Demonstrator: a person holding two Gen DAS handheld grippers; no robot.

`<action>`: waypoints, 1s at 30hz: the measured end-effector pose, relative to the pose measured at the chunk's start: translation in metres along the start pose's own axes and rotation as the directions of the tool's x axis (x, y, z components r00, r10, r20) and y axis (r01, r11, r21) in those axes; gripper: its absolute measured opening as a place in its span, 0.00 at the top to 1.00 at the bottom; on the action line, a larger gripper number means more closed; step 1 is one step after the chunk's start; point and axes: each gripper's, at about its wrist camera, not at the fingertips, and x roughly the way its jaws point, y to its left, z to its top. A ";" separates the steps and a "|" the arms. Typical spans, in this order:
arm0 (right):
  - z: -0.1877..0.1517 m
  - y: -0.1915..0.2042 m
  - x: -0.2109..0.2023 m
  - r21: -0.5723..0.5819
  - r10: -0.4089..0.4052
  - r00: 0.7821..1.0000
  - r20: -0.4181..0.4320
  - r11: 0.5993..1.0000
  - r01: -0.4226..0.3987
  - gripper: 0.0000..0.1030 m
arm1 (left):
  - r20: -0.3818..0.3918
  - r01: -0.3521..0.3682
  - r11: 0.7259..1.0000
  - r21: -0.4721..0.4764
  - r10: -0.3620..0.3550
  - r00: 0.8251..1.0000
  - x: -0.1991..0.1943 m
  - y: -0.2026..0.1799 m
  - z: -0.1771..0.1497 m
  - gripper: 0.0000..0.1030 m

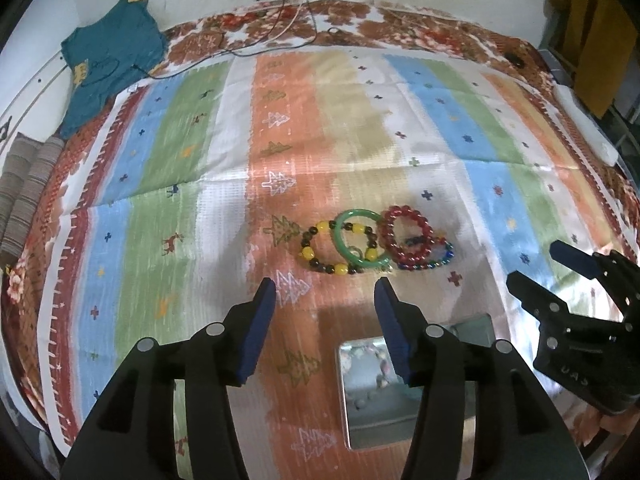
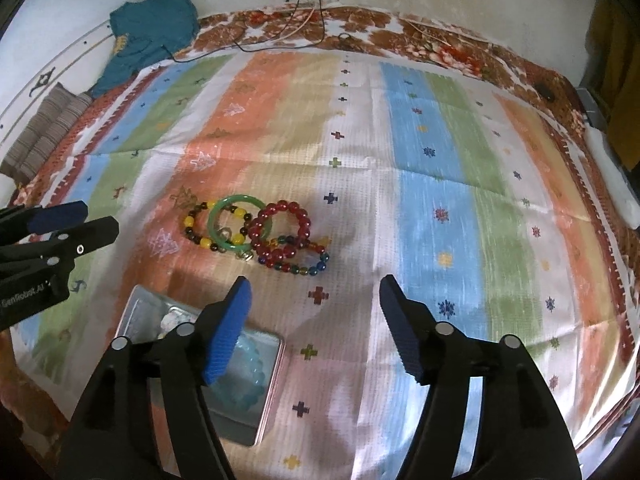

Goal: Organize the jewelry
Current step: 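Move both open tools back to the remaining bracelets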

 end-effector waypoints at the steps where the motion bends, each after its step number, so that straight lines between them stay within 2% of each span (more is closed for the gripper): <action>1: 0.002 0.000 0.004 0.001 0.002 1.000 -0.008 1.000 -0.002 0.34 | -0.005 -0.002 1.000 0.000 0.002 1.000 0.003 0.001 0.002 0.49; 20: 0.032 0.002 0.055 -0.002 0.003 0.996 -0.087 1.000 -0.003 0.33 | -0.094 -0.033 0.999 0.033 0.036 0.995 0.053 -0.006 0.032 0.47; 30: 0.040 -0.002 0.089 0.003 -0.023 0.989 -0.147 1.000 0.024 0.33 | -0.152 -0.045 0.998 0.054 0.053 0.987 0.085 -0.008 0.040 0.47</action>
